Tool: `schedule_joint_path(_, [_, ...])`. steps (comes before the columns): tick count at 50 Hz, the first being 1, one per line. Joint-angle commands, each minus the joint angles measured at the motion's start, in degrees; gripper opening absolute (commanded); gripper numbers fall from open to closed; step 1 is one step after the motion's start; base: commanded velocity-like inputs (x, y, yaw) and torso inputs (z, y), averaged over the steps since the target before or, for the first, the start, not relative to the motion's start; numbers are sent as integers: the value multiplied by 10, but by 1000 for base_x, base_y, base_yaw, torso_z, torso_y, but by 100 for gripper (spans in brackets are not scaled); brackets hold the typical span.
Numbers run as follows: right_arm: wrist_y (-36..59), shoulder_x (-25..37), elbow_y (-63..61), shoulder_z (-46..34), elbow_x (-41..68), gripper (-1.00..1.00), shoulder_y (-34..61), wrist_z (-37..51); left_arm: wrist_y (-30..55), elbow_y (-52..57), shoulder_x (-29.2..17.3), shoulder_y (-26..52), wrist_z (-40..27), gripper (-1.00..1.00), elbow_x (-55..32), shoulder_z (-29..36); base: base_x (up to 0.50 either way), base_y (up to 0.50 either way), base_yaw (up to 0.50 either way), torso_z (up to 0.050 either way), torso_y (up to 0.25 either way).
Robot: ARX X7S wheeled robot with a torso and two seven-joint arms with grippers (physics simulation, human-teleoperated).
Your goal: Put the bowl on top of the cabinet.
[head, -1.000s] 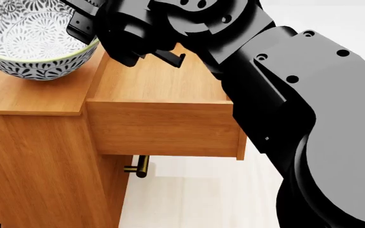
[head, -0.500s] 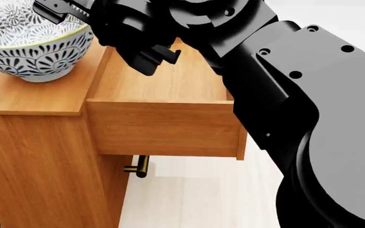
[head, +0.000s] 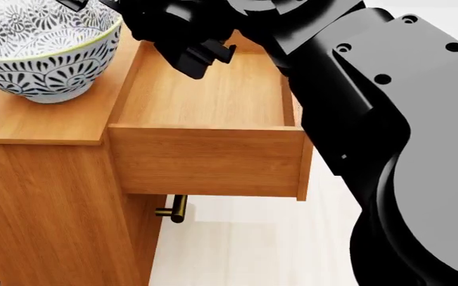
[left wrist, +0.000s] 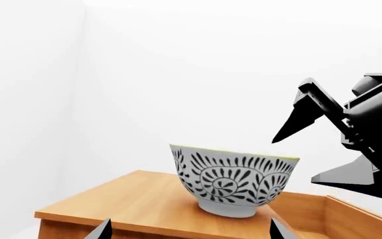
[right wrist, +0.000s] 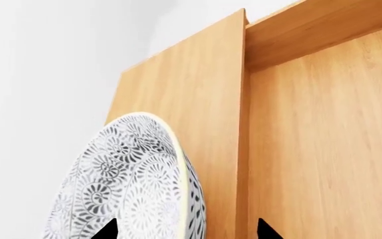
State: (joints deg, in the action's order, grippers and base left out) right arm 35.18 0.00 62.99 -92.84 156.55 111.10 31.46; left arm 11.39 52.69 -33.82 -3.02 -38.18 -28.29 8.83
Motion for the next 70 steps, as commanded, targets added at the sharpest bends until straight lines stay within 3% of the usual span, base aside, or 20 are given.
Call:
schedule_joint_path(1, [15,0,24,-5,-10,100,9,-28,-2,-5,1,1,0,100,7,6,0,0,0,0,0])
schedule_joint_path(28, [27,7,76,-37,-91,100,13,-140,7,2,1,4,-4,100,23,31,0,0,0,0,0])
schedule_joint_path(39, [-159,159,-249,1,-117,100,-7,-48,8,4,-2,5,-7,100,21,30,0,0,0,0,0])
schedule_joint_path(48, [-239,229,-403,0,-169,100,-9,13,5,2,-2,3,-6,100,25,34,0,0,0,0,0])
schedule_joint_path(55, [-336,294,-545,-4,-273,100,-16,56,3,2,-3,2,-7,100,25,33,0,0,0,0,0])
schedule_joint_path(70, [-432,391,-751,-31,-458,100,-21,196,8,6,-3,5,-10,100,31,44,0,0,0,0,0])
